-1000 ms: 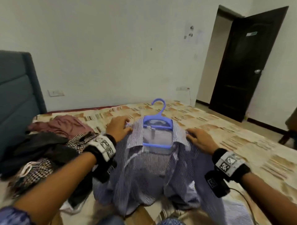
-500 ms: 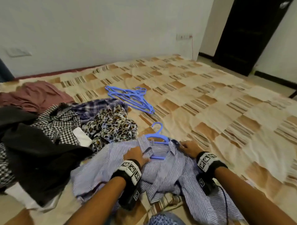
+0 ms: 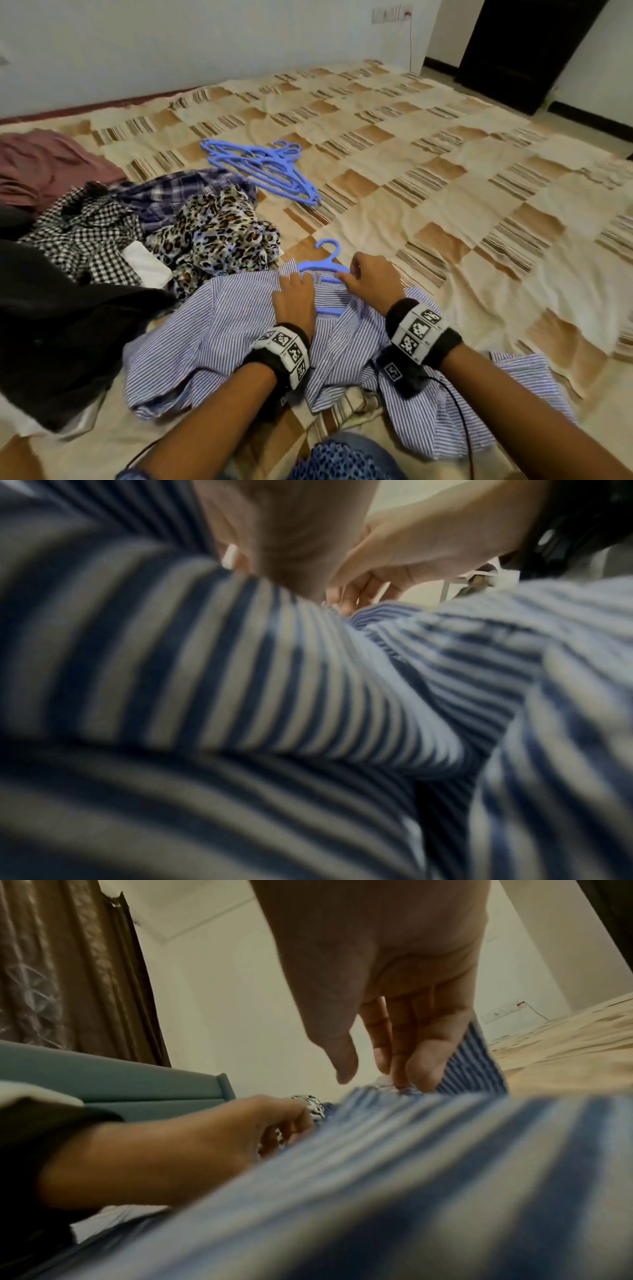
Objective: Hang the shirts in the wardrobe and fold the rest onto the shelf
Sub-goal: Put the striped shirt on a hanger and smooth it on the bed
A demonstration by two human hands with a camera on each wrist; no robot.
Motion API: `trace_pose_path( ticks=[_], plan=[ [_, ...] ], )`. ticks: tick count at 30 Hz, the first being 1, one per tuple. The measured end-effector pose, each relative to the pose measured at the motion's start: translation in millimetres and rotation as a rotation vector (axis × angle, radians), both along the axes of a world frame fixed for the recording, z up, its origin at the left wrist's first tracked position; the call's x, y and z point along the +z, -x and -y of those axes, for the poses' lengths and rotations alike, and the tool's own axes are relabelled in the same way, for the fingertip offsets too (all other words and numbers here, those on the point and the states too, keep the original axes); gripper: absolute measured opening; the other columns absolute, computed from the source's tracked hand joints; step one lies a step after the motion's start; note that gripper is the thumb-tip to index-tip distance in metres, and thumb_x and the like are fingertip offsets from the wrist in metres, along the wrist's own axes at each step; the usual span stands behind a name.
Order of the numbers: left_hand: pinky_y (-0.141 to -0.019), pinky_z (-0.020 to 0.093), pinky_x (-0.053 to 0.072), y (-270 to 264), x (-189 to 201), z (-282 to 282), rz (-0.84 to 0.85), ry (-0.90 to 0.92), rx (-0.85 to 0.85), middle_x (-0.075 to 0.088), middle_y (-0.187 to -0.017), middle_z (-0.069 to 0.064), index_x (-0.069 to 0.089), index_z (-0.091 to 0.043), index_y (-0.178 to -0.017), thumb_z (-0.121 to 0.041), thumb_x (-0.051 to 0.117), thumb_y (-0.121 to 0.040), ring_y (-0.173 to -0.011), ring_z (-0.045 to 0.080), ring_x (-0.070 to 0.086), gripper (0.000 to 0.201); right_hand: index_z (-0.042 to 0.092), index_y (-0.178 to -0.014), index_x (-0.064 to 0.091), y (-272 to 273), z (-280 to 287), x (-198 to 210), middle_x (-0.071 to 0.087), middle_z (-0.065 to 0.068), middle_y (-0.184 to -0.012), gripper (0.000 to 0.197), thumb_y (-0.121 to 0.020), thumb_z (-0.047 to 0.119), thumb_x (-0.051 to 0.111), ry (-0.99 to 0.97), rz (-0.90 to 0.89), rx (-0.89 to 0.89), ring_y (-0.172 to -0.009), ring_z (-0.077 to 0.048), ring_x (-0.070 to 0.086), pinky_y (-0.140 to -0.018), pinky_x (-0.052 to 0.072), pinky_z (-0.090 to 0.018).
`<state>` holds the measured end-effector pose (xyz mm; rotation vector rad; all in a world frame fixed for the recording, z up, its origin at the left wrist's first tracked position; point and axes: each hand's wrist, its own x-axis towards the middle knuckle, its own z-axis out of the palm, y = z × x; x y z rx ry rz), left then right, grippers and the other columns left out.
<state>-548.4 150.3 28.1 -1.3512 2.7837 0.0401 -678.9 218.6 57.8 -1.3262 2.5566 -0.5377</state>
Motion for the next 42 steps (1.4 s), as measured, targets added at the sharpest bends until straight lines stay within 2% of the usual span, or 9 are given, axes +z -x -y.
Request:
trace_pose_path(
  ticks=[2, 6, 11, 16, 20, 27, 32, 37, 42],
  plan=[
    [-0.083, 0.037, 0.044, -2, -3, 3, 0.065, -0.084, -0.048, 0.053, -0.119, 0.006, 0.049, -0.016, -0.117, -0.025, 0.058, -0.089, -0.117, 0.028, 0.047, 0.03, 0.01, -0.085, 0.053, 3, 10, -9, 0.064, -0.013, -0.092, 0.022, -0.084, 0.028, 0.064, -0.135, 0.008, 0.023, -0.076, -0.025, 0.053, -0.062, 0.037, -0.031],
    [-0.083, 0.035, 0.043, -5, -2, 2, 0.101, -0.107, -0.08, 0.061, -0.112, 0.006, 0.052, -0.015, -0.11, -0.023, 0.057, -0.091, -0.107, 0.028, 0.056, 0.021, 0.0, -0.099, 0.067, 10, 15, -28, 0.067, -0.016, -0.104, 0.019, -0.083, 0.011, 0.065, -0.392, 0.028, 0.09, -0.095, -0.029, 0.063, -0.08, 0.052, -0.033],
    [-0.087, 0.038, 0.044, 3, 2, 4, 0.15, -0.167, -0.118, 0.05, -0.125, 0.012, 0.035, -0.015, -0.137, -0.034, 0.066, -0.085, -0.117, 0.031, 0.047, 0.064, 0.0, -0.095, 0.067, 12, 20, -32, 0.068, -0.014, -0.096, 0.029, -0.081, 0.025, 0.072, -0.387, 0.045, 0.116, -0.089, -0.027, 0.063, -0.077, 0.049, -0.032],
    [-0.086, 0.038, 0.046, 8, 12, 11, 0.138, -0.157, -0.167, 0.059, -0.115, 0.014, 0.057, -0.001, -0.112, -0.009, 0.037, -0.099, -0.109, 0.031, 0.057, 0.025, 0.005, -0.078, 0.06, 7, 24, -30, 0.069, -0.016, -0.097, 0.014, -0.082, 0.015, 0.07, -0.432, 0.019, 0.189, -0.081, -0.024, 0.059, -0.077, 0.05, -0.033],
    [-0.083, 0.036, 0.047, -7, 23, 27, -0.241, -0.395, 0.061, 0.065, -0.103, 0.014, 0.064, -0.006, -0.091, -0.007, 0.05, -0.092, -0.099, 0.031, 0.06, 0.015, 0.007, -0.074, 0.055, 1, 20, -9, 0.061, -0.016, -0.081, 0.009, -0.081, 0.005, 0.061, -0.33, 0.023, 0.114, -0.075, -0.026, 0.057, -0.065, 0.046, -0.03],
    [-0.07, 0.027, 0.048, -87, 52, 28, -0.931, -0.631, 0.402, 0.064, -0.068, 0.004, 0.064, -0.009, -0.07, -0.013, 0.063, -0.086, -0.068, 0.021, 0.061, 0.016, -0.004, -0.07, 0.062, -48, 0, 40, 0.063, -0.018, -0.069, 0.011, -0.075, 0.005, 0.059, 0.263, 0.056, -0.065, -0.067, -0.029, 0.055, -0.062, 0.045, -0.035],
    [-0.053, 0.022, 0.056, -108, 46, -7, -1.108, -0.902, 0.454, 0.063, -0.071, 0.009, 0.064, -0.006, -0.072, -0.002, 0.065, -0.083, -0.06, 0.015, 0.062, 0.012, -0.002, -0.068, 0.065, -99, -12, 25, 0.062, -0.015, -0.065, 0.014, -0.076, 0.009, 0.065, 0.209, 0.192, 0.011, -0.065, -0.026, 0.058, -0.064, 0.047, -0.029],
    [-0.053, 0.023, 0.056, -115, 24, -28, -1.16, -1.009, 0.395, 0.06, -0.069, 0.014, 0.062, -0.01, -0.073, 0.004, 0.062, -0.083, -0.067, 0.02, 0.061, 0.017, 0.001, -0.065, 0.068, -117, -31, 0, 0.065, -0.015, -0.061, 0.007, -0.071, 0.005, 0.069, 0.317, 0.314, 0.011, -0.062, -0.027, 0.064, -0.066, 0.054, -0.042],
    [-0.055, 0.022, 0.056, -108, 19, -27, -1.221, -1.043, 0.309, 0.065, -0.071, 0.012, 0.066, -0.005, -0.083, -0.004, 0.063, -0.086, -0.066, 0.019, 0.064, 0.004, 0.004, -0.07, 0.07, -114, -21, 4, 0.064, -0.005, -0.062, 0.007, -0.076, 0.006, 0.072, 0.392, 0.363, -0.019, -0.058, -0.014, 0.058, -0.062, 0.05, -0.025]
  ],
)
